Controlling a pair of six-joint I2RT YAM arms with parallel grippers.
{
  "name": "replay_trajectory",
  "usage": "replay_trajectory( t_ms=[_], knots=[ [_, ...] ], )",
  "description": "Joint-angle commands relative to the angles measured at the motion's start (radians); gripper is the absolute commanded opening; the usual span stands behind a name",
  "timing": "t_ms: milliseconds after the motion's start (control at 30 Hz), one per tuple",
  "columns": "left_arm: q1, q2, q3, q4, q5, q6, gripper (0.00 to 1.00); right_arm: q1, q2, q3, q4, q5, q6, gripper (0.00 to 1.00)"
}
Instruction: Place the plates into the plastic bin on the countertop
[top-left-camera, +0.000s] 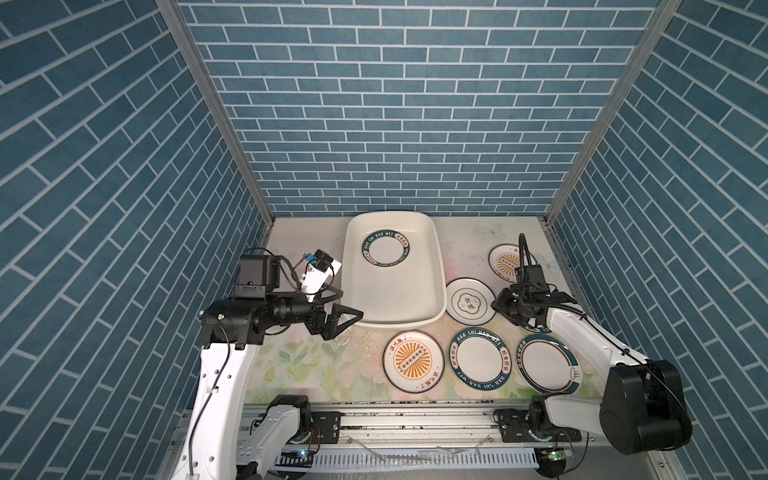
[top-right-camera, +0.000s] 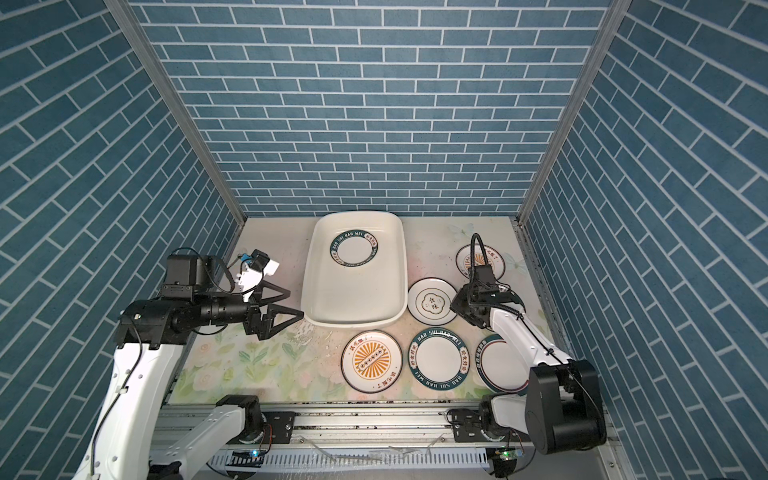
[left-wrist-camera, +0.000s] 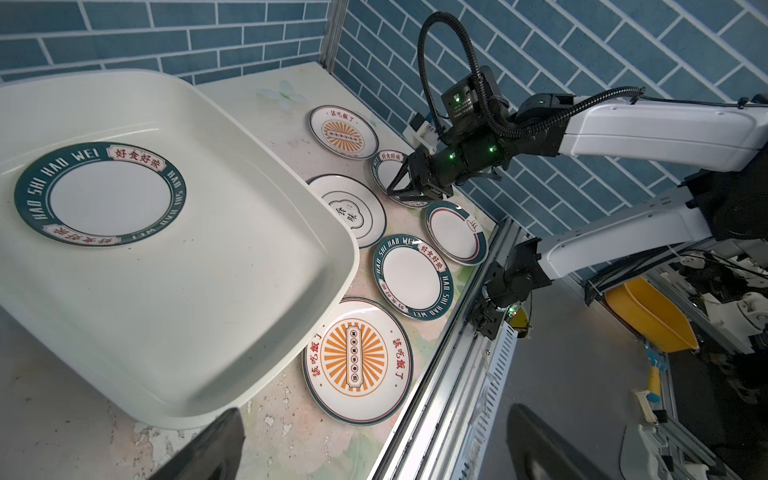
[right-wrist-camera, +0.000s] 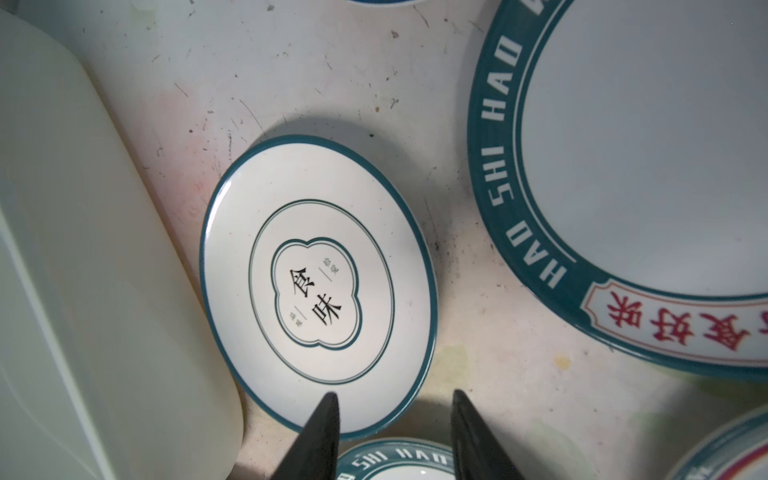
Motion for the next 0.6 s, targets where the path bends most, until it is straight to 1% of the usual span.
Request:
replay_trajectory(
  t_ms=[0,67,200,367,567],
  knots=[
    [-0.007,0.006,-0.024,-0.04,-0.001,0.046,0.99,-0.009,0.029,-0.036,0.068,-0.01,0.043,0.45],
    [-0.007,-0.007,-0.039,-0.007,-0.017,0.029,1.0,-0.015,0.045,-0.05,0.106,-0.024,0.04,0.45],
    [-0.01,-0.031,-0.063,0.064,-0.043,-0.014,1.0,-0.016,0.075,-0.055,0.12,-0.009,0.036,0.44],
    [-0.01,-0.02,-0.062,0.087,-0.046,-0.037,1.0,-0.026,0.072,-0.088,0.175,-0.019,0.044,0.44],
    [-0.011,-0.032,-0.08,0.103,-0.054,-0.048,1.0,-0.032,0.119,-0.097,0.224,-0.065,0.04,0.43]
  ],
)
